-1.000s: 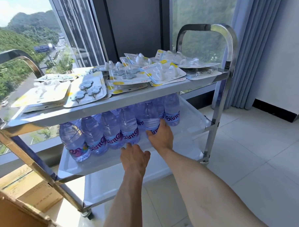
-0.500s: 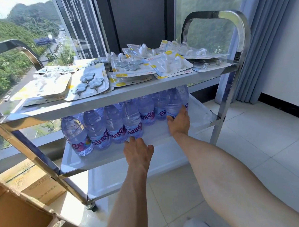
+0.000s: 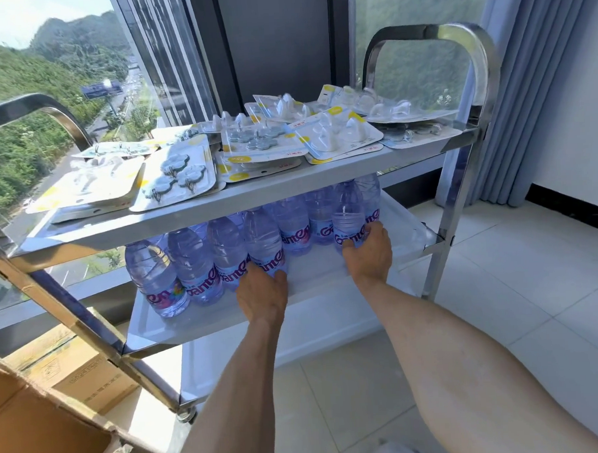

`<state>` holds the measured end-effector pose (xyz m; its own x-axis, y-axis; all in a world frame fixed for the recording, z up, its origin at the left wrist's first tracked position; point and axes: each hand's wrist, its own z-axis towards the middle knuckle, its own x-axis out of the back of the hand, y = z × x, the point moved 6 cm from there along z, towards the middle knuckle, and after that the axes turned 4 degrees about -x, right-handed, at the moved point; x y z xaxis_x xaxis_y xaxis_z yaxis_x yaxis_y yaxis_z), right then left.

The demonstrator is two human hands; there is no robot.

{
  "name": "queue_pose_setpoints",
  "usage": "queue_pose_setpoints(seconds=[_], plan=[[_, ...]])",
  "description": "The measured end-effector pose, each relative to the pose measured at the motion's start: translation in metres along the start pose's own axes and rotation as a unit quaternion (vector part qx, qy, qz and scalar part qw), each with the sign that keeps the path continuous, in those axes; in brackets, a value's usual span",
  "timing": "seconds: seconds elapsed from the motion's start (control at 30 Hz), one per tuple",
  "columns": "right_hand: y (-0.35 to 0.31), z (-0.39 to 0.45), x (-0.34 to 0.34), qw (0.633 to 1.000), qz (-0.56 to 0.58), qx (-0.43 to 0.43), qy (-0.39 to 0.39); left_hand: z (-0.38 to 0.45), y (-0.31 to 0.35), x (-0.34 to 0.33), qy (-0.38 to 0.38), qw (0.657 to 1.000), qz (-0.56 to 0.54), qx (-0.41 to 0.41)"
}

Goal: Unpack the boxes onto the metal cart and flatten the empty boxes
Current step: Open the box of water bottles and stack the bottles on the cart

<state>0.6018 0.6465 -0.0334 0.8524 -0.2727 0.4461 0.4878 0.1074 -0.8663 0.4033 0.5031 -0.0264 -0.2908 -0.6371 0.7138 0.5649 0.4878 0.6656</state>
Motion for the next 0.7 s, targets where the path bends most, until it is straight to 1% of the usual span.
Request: queue_pose_setpoints(seconds=[0.1, 0.2, 0.27, 0.33, 0.4, 0.53, 0.6, 0.7], plan=[[-0.008, -0.008, -0.001, 0.999, -0.021, 0.030, 0.010, -0.002, 0.004, -0.007, 0.033, 0.995, -0.073, 0.055], [-0.015, -0.015, -0.008, 0.999, -0.028, 0.038, -0.001, -0.007, 0.007, -0.017, 0.038, 0.992, -0.112, 0.053], [-0.017, -0.018, -0.013, 0.999, -0.035, 0.033, -0.014, -0.008, 0.011, -0.025, 0.025, 0.991, -0.126, 0.047], [-0.018, -0.021, -0.021, 0.997, -0.053, 0.041, -0.044, -0.004, 0.014, -0.031, 0.003, 0.993, -0.109, 0.047], [-0.020, -0.027, -0.031, 0.991, -0.070, 0.073, -0.092, -0.001, 0.015, -0.034, -0.002, 0.993, -0.107, 0.049], [-0.024, -0.037, -0.047, 0.976, -0.056, 0.102, -0.185, 0.002, 0.012, -0.040, -0.010, 0.983, -0.174, 0.058], [-0.025, -0.039, -0.049, 0.973, -0.046, 0.107, -0.199, 0.004, 0.013, -0.043, -0.032, 0.981, -0.189, 0.033], [-0.024, -0.040, -0.044, 0.975, -0.026, 0.113, -0.188, 0.006, 0.018, -0.049, -0.077, 0.972, -0.220, 0.006]])
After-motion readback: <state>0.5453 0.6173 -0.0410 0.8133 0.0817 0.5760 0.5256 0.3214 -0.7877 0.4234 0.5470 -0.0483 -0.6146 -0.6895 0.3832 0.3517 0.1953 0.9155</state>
